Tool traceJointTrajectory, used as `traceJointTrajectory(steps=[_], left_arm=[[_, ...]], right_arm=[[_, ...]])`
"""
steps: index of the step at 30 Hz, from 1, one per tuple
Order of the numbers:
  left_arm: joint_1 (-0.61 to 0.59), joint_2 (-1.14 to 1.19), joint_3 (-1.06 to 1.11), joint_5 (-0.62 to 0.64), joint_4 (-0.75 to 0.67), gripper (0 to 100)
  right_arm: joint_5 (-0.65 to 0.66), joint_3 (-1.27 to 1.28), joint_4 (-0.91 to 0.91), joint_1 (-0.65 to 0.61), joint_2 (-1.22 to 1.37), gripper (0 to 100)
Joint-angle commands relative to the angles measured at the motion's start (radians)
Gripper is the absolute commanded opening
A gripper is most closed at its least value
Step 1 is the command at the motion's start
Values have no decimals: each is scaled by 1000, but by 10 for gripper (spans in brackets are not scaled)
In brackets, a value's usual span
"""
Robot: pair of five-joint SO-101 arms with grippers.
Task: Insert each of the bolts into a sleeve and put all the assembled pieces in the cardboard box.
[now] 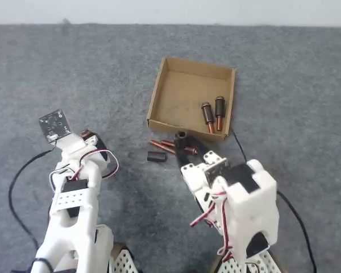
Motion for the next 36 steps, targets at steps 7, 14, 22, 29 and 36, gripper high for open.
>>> traceJointTrajectory(steps=[7, 14, 22, 29, 36], left_arm=[[3, -48, -12, 3, -29, 13], [21, -49, -13, 5, -68, 13], [124, -49, 64, 5, -479, 13], [272, -49, 19, 5, -704, 13], [416, -49, -59, 5, -694, 13]], right_arm=[[5, 112, -30, -12, -185, 10], [5, 112, 28, -13, -185, 9], [3, 112, 90, -13, -185, 7], [3, 112, 90, -13, -185, 7], [3, 112, 90, -10, -183, 7]])
